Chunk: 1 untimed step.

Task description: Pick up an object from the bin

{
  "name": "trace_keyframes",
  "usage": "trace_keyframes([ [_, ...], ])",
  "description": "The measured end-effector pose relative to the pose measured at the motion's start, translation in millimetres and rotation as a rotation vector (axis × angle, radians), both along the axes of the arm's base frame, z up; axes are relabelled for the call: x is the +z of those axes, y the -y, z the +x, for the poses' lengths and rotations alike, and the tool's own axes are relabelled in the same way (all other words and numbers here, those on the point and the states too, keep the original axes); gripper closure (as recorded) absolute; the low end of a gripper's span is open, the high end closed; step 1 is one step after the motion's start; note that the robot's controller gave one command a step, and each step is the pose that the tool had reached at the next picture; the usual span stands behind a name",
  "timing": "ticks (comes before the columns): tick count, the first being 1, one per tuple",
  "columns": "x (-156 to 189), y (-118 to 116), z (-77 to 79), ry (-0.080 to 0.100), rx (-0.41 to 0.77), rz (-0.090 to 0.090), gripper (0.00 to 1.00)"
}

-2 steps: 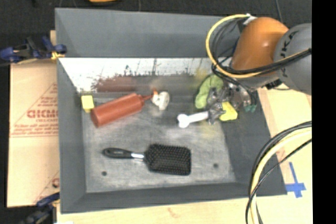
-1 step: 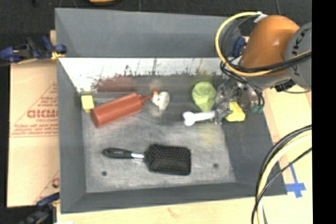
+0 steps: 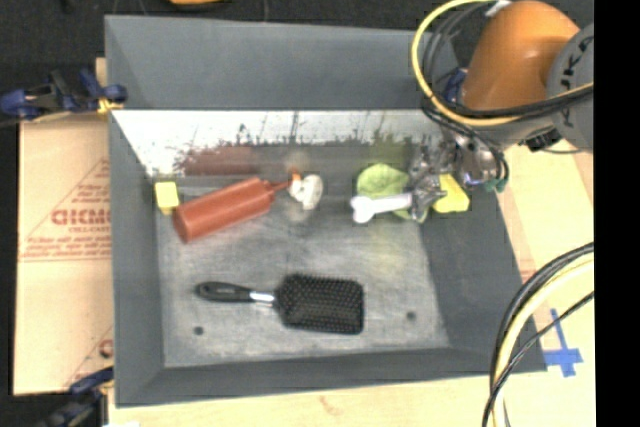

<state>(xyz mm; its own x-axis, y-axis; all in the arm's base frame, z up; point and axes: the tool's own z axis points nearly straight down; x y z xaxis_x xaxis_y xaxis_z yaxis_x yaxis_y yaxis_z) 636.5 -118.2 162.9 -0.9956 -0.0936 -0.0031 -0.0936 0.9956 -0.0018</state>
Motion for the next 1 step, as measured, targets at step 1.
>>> trace_keyframes([
  [1, 47.0, 10.5, -6.3, -0.002, -0.017, 0.003, 1.00],
])
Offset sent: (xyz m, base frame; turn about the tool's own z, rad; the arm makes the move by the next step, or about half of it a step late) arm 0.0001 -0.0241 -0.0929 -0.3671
